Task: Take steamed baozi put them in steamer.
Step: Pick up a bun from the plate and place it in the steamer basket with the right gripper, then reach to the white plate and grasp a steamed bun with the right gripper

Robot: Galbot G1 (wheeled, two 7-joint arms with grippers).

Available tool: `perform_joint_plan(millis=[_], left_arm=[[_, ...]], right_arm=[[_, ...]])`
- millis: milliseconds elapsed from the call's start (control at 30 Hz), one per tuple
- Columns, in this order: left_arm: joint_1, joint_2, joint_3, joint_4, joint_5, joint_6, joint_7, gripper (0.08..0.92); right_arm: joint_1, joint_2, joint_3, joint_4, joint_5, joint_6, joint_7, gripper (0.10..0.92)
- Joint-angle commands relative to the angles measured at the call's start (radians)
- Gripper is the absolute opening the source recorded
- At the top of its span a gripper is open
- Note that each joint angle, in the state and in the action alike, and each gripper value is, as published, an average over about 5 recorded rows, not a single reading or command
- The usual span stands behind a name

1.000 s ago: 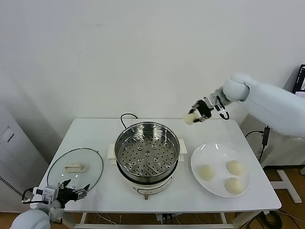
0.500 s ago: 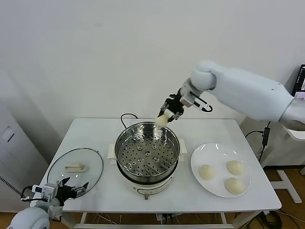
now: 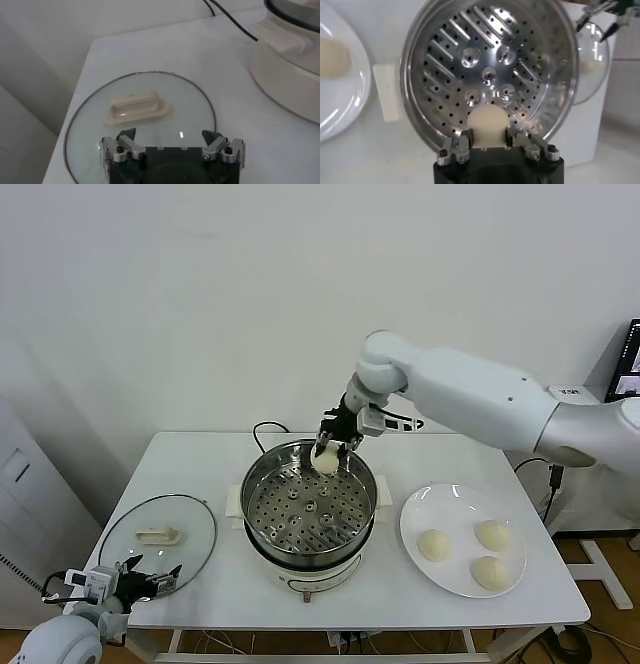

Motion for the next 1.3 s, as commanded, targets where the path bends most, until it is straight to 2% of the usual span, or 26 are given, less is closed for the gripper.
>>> perform_joint_plan(millis=[33, 567, 667, 767, 867, 1033, 1133, 1300], left_arm=[[-0.002, -0.001, 0.001, 0.006, 0.001, 0.001, 0.0, 0.823], [0.003, -0.001, 0.002, 0.006, 0.002, -0.002, 0.002, 0.823], [0.002, -0.003, 0.003, 0.005, 0.002, -0.001, 0.002, 0.823], [0.001, -0.004, 0.004, 0.005, 0.002, -0.001, 0.002, 0.823], [0.004, -0.006, 0.003, 0.002, 0.003, -0.002, 0.002, 0.823], [0.011, -0.005, 0.0, -0.003, 0.005, -0.005, 0.002, 0.823], [0.011, -0.007, 0.002, -0.005, 0.006, -0.005, 0.002, 0.823], [0.01, -0.009, 0.006, -0.009, 0.007, -0.004, 0.002, 0.823]], right_arm=[[-0.095, 0.053, 0.059, -0.018, -0.185, 0.055, 0.026, 0.419], [-0.142, 0.104, 0.071, -0.054, -0.229, 0.052, 0.044, 0.425], [-0.137, 0.102, 0.069, -0.059, -0.214, 0.046, 0.04, 0.475], [-0.118, 0.097, 0.065, -0.063, -0.172, 0.036, 0.026, 0.557], [-0.077, 0.078, 0.051, -0.061, -0.075, 0.01, 0.008, 0.643], [0.055, -0.004, -0.037, -0.038, 0.195, -0.083, -0.053, 0.781], [0.145, -0.067, -0.11, -0.03, 0.371, -0.167, -0.1, 0.816], [0.317, -0.182, -0.305, -0.02, 0.627, -0.38, -0.175, 0.822]])
